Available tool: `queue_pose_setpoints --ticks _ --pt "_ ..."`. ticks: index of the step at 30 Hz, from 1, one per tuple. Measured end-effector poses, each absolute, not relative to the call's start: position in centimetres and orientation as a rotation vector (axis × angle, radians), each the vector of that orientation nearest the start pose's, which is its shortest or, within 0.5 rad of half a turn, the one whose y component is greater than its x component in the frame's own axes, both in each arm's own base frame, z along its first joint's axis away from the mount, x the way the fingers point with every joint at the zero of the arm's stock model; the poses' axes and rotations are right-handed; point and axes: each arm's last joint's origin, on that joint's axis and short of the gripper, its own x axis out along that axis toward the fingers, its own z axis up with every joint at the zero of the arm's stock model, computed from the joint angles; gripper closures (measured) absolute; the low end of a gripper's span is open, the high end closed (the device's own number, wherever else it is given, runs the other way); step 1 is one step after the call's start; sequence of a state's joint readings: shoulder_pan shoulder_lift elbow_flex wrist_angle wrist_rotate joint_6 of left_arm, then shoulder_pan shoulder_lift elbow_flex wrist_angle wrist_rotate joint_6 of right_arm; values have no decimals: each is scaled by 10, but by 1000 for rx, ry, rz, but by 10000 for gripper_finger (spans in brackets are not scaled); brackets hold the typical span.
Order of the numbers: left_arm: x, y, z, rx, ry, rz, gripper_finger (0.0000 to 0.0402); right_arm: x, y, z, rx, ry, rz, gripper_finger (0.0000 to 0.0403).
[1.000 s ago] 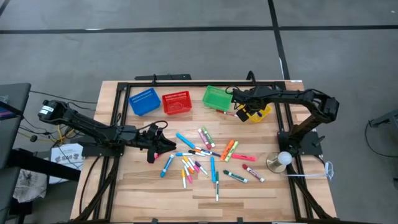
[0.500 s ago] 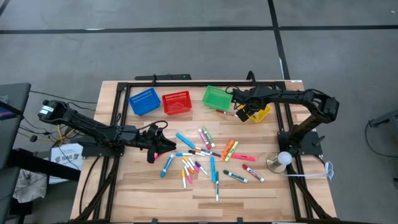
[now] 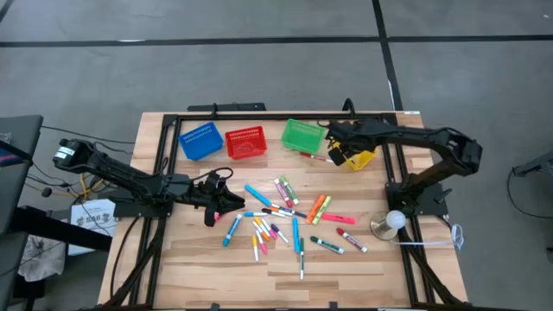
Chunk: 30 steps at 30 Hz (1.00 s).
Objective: Pick & Place Markers
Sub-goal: Put the large light green marker pen into the yellow bin
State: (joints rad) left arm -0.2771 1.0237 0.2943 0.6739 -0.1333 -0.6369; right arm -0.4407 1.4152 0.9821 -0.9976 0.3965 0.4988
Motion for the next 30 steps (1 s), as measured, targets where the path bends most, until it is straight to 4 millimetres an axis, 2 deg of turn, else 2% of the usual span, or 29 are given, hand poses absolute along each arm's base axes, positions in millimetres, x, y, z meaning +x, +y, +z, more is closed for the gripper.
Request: queue_pose_setpoints --ticks 9,17,24,30 --pt "195 -51 205 -624 99 -121 305 217 -84 256 487 946 -977 280" --pt "195 -51 205 -624 98 -121 305 242 -48 266 562 748 -798 280" --pt "195 -51 205 -624 91 -98 305 281 -11 257 584 671 -550 280" --pt "195 -51 205 -626 92 -98 305 309 10 228 558 691 -485 280"
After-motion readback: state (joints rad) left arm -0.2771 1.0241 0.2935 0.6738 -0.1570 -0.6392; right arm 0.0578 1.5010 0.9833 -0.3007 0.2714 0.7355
